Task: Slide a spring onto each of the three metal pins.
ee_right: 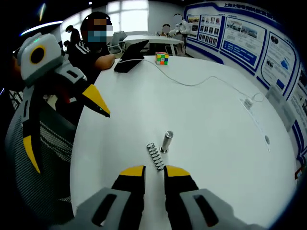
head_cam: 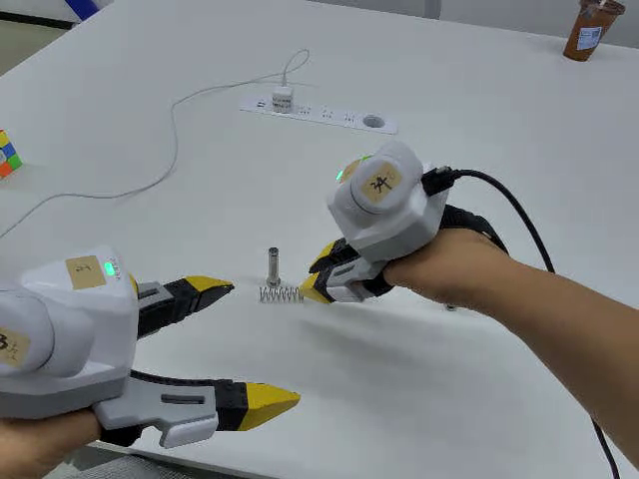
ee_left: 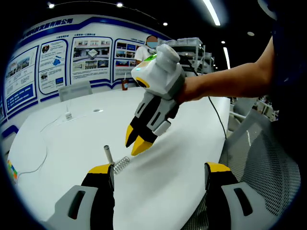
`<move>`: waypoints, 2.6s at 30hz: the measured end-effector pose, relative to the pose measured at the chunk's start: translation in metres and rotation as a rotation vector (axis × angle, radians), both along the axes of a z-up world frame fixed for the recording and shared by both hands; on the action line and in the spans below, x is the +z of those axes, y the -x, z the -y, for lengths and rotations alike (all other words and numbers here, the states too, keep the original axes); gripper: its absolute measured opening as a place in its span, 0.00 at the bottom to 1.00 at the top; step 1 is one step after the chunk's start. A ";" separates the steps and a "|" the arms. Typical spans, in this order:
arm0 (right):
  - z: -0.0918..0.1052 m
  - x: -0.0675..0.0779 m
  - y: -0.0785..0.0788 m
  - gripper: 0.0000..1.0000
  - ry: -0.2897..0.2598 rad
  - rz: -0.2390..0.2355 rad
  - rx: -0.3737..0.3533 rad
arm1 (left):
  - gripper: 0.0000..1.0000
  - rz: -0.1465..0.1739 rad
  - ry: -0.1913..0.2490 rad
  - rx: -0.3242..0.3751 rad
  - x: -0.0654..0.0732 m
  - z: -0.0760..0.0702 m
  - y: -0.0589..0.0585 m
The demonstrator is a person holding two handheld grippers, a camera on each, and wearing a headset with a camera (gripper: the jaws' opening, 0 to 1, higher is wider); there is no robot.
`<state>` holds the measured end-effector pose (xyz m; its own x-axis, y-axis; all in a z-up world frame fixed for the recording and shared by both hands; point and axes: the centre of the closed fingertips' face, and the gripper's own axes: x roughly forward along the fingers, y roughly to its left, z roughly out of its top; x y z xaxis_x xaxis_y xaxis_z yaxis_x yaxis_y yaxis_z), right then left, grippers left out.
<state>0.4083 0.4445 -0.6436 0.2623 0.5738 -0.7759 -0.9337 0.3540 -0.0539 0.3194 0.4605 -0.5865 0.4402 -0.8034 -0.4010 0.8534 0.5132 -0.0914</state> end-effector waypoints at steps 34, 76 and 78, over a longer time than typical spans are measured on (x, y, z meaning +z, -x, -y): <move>-0.004 -0.039 -0.008 0.13 0.163 -0.056 0.162 | 0.79 -0.007 0.003 0.007 -0.001 0.000 0.000; -0.005 0.041 0.072 0.11 0.114 -0.083 0.283 | 0.44 0.050 -0.108 -0.078 -0.018 -0.004 -0.013; -0.008 0.045 0.076 0.11 0.104 -0.089 0.290 | 0.40 0.062 -0.115 -0.090 -0.018 -0.003 -0.012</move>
<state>0.3326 0.4521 -0.5986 0.0284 0.5314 -0.8467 -0.9975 0.0698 0.0104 0.3317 0.4635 -0.6049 0.3952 -0.7913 -0.4666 0.8986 0.4384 0.0177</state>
